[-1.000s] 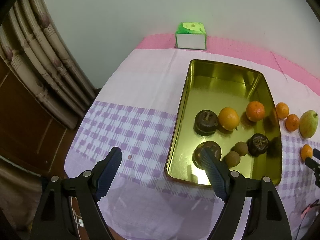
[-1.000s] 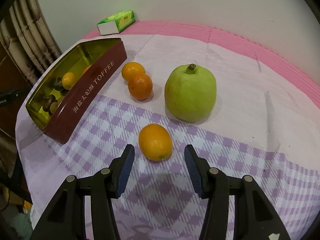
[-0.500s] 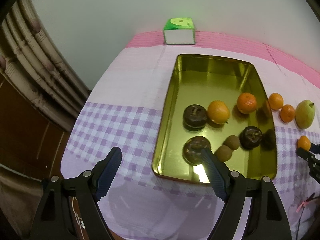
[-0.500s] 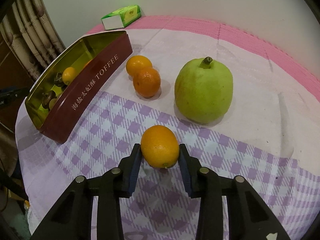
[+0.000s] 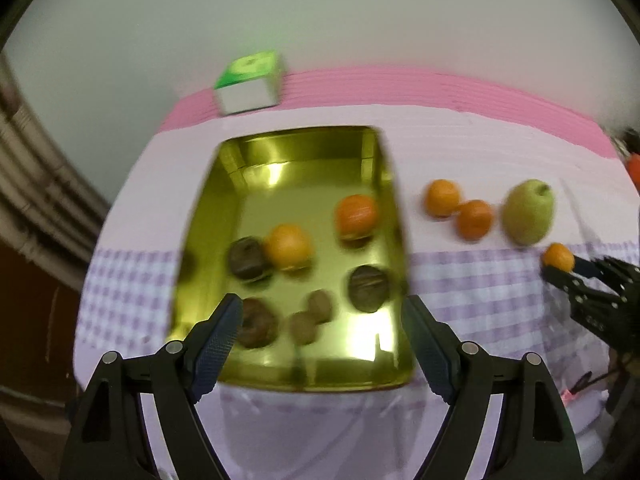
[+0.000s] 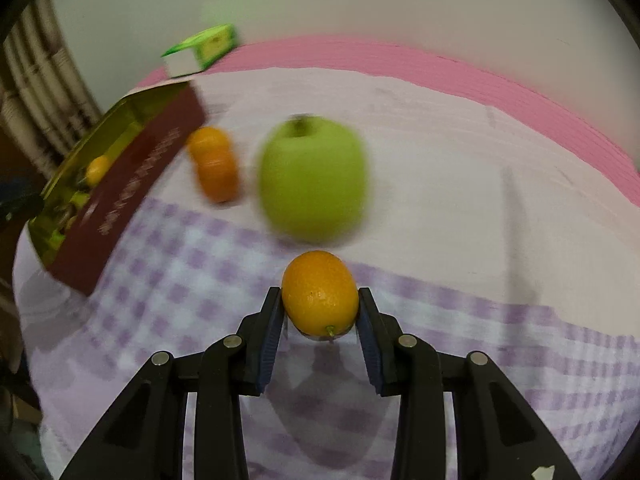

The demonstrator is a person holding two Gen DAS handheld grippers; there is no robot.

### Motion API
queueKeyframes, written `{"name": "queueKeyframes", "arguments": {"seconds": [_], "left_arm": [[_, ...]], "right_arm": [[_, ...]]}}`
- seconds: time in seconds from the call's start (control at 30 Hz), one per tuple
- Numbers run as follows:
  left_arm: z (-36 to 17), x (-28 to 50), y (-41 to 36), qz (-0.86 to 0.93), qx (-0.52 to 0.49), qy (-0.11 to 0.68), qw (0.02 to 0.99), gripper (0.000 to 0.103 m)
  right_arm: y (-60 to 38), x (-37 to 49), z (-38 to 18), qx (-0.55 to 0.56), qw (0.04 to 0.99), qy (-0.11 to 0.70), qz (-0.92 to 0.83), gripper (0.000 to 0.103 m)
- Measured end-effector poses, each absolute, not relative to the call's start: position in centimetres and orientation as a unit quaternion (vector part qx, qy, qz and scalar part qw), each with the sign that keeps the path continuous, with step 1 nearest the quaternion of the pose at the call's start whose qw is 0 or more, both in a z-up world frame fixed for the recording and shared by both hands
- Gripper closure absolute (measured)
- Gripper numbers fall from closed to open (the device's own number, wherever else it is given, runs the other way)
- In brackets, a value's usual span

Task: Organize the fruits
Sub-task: 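Grasp a tangerine with the left gripper while the right gripper holds the orange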

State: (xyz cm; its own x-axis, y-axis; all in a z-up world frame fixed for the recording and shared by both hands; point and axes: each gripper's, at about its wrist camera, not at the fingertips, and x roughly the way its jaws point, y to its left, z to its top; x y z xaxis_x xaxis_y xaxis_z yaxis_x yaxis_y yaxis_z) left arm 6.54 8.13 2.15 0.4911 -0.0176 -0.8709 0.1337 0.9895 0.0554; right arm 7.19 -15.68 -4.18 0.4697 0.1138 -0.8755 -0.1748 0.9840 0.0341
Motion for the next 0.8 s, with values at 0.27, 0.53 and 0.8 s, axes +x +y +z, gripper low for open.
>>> {"name": "queueKeyframes", "arguments": {"seconds": [0.27,0.53,0.8], "left_arm": [[2.1,8.1,1.6,-0.112,0.079,0.493,0.859,0.022],[0.6,10.3,-1.2,-0.128,0.065,0.501,0.854,0.025],[-1.4,12.0,-2.2,-0.128,0.071,0.513,0.846,0.038]], "right_arm": [[-21.4,8.2,-4.2,-0.007,0.867,0.499,0.013,0.069],[-22.6,8.6,-4.7,-0.018,0.879,0.476,-0.005,0.069],[-22.9,8.7,-4.8,-0.014,0.886,0.464,0.0,0.069]]}}
